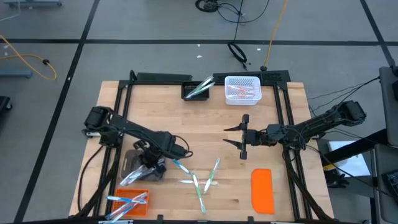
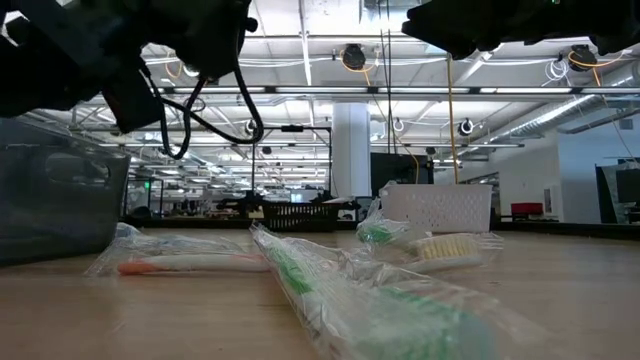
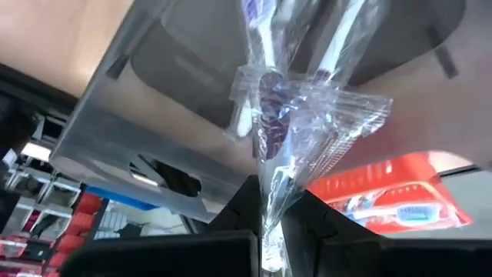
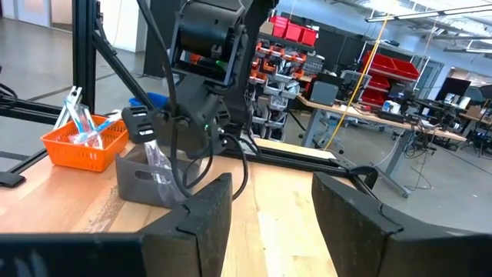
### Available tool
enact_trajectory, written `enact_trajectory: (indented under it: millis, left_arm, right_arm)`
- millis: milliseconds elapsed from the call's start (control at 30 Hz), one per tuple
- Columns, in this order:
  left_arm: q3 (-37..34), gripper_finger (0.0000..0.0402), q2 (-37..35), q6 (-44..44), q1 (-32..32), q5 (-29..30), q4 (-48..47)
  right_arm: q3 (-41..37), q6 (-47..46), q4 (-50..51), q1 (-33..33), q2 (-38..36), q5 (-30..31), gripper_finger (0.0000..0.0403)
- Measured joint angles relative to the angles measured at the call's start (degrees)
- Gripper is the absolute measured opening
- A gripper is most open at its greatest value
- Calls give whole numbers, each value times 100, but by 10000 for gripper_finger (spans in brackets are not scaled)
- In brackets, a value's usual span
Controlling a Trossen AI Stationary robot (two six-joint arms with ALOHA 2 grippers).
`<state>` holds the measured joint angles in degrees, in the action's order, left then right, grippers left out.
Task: Pick & Place Toothbrushes
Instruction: Put the violet toothbrush into the transparent bin
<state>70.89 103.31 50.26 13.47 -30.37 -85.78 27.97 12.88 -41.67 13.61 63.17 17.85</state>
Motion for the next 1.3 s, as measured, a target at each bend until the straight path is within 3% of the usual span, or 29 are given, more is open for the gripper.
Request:
enact_trajectory:
  millis: [233,633,1067,1300]
  left_arm:
    - [0,25,0,33,3,38,608]
    - [0,33,0,-46,11,39,568]
    - [0,159,0,-107,4,231,411]
    - [0,194,-2,-177,4,190,551]
  right_arm:
    - [0,0,9,0,1,0,173]
    - [0,0,13,0,0,0,172]
    - [2,0,15,0,-1,0,171]
    - [0,0,42,0,1,0,171]
